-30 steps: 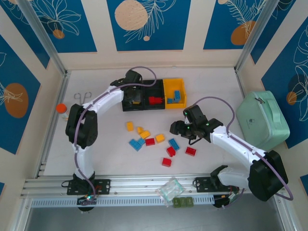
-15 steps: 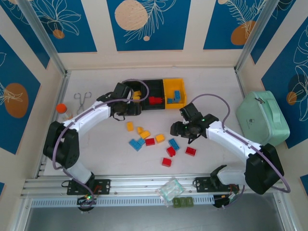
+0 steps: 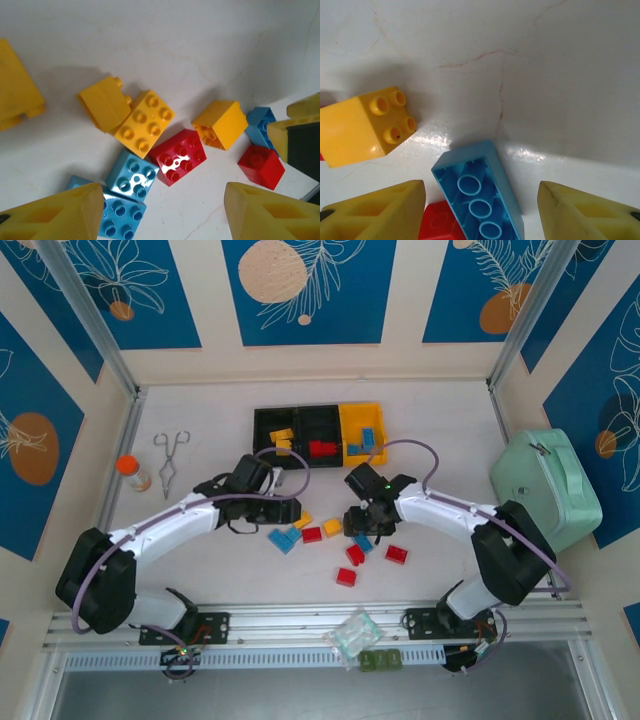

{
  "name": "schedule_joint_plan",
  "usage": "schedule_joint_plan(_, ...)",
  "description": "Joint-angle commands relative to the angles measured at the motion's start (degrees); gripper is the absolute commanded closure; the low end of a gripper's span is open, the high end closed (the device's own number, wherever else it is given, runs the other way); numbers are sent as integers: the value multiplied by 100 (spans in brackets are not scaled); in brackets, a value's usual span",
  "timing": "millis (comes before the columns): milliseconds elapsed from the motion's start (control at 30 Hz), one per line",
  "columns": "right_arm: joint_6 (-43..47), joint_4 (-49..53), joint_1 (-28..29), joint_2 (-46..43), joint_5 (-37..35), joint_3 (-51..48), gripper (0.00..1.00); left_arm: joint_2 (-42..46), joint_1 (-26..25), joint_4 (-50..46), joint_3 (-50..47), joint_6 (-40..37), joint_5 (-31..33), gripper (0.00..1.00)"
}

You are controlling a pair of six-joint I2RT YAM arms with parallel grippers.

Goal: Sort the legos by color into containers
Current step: Pick up the lego from the bottom-center of the table.

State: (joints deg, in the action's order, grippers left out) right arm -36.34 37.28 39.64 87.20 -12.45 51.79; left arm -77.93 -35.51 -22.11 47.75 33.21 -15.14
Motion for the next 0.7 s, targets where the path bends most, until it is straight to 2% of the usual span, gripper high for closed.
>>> schedule_joint_plan(0,100,78,74,266,-118,249,39,107,-60,78,-218,203,-36,36)
schedule_joint_plan(233,75,91,175,712,-151,380,41,86,-102,154,-362,317,99,36)
schedule_joint_plan(533,74,145,176,808,-460,382,62,-88,-184,331,-398,414,81,36)
schedule_joint_plan(667,157,294,167,794,-743,556,69,-172,-250,430,-398,485,81,36)
